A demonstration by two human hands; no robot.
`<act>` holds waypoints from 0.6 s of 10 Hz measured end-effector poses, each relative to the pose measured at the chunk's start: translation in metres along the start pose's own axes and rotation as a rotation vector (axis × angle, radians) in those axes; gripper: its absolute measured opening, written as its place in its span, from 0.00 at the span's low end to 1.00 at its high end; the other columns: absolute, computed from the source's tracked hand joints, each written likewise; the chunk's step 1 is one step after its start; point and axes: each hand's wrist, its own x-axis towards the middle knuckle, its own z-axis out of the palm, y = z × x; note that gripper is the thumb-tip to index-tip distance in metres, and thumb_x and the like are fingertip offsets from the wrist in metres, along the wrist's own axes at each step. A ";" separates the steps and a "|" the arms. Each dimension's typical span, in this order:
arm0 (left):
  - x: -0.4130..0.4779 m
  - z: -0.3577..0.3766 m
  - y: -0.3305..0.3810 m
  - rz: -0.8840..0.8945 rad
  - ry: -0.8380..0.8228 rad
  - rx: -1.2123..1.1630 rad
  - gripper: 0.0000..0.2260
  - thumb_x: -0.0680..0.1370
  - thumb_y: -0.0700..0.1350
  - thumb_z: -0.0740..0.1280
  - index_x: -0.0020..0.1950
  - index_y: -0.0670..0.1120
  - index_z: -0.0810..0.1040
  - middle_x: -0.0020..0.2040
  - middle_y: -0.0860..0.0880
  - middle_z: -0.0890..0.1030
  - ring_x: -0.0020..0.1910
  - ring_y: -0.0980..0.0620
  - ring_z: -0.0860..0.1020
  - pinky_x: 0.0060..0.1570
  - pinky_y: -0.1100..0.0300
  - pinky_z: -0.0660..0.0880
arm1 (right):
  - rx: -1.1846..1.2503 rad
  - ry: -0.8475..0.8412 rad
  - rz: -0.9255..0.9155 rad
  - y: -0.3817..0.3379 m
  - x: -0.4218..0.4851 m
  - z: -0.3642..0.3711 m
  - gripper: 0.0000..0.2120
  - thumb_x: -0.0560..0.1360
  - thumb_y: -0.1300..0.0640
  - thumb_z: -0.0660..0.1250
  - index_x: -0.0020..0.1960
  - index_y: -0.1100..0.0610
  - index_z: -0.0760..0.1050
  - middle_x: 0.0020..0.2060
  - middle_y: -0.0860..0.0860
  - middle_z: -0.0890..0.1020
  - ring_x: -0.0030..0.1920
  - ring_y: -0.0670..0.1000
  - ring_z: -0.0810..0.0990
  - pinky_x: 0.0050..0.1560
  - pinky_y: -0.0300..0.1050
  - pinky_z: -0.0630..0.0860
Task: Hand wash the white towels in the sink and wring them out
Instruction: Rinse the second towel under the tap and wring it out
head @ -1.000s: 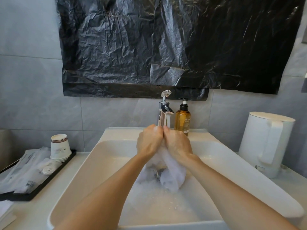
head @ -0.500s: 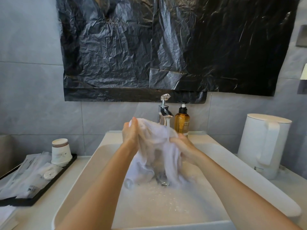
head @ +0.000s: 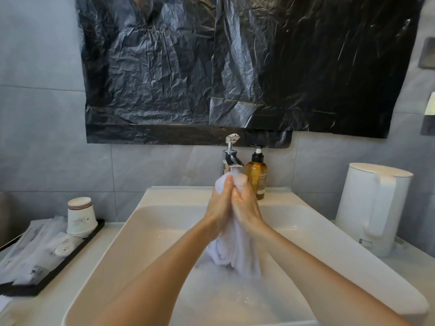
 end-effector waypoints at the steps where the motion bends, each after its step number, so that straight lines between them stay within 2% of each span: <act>1: 0.004 -0.006 -0.002 0.017 0.118 -0.005 0.20 0.81 0.63 0.55 0.62 0.54 0.77 0.54 0.50 0.82 0.53 0.53 0.80 0.56 0.55 0.77 | -0.159 -0.043 0.091 -0.011 -0.003 0.005 0.26 0.79 0.37 0.52 0.59 0.58 0.72 0.50 0.53 0.78 0.52 0.54 0.78 0.56 0.54 0.75; 2: 0.006 -0.011 -0.004 0.016 0.190 0.039 0.14 0.80 0.58 0.59 0.58 0.54 0.80 0.53 0.51 0.83 0.51 0.53 0.80 0.54 0.54 0.78 | -0.256 0.008 0.114 -0.008 -0.001 0.003 0.19 0.80 0.41 0.53 0.51 0.53 0.76 0.44 0.51 0.80 0.46 0.53 0.79 0.49 0.51 0.79; 3: 0.002 -0.011 -0.002 -0.014 0.219 0.091 0.12 0.77 0.55 0.62 0.52 0.55 0.82 0.53 0.51 0.83 0.51 0.51 0.80 0.56 0.50 0.78 | -0.511 -0.034 -0.143 -0.012 -0.007 -0.014 0.15 0.82 0.56 0.52 0.51 0.57 0.78 0.45 0.55 0.81 0.46 0.58 0.81 0.46 0.52 0.79; 4: -0.002 -0.011 0.002 0.049 0.227 0.318 0.15 0.78 0.57 0.57 0.52 0.54 0.82 0.52 0.51 0.82 0.51 0.49 0.79 0.54 0.51 0.76 | -0.419 -0.110 -0.201 -0.005 -0.007 -0.025 0.16 0.82 0.54 0.50 0.48 0.57 0.75 0.44 0.57 0.81 0.45 0.58 0.79 0.46 0.56 0.77; 5: -0.001 -0.016 0.005 0.096 0.225 0.277 0.17 0.82 0.56 0.56 0.59 0.49 0.80 0.56 0.48 0.81 0.53 0.49 0.78 0.51 0.56 0.73 | -0.273 -0.252 -0.044 0.004 -0.001 -0.030 0.11 0.82 0.47 0.52 0.56 0.52 0.67 0.47 0.54 0.79 0.46 0.56 0.78 0.47 0.56 0.74; 6: 0.001 -0.019 0.008 0.103 0.228 0.115 0.16 0.83 0.54 0.57 0.59 0.47 0.78 0.54 0.47 0.81 0.51 0.51 0.79 0.45 0.60 0.74 | -0.006 -0.358 0.157 0.008 -0.002 -0.033 0.26 0.76 0.36 0.60 0.68 0.48 0.61 0.61 0.51 0.74 0.59 0.52 0.75 0.54 0.49 0.72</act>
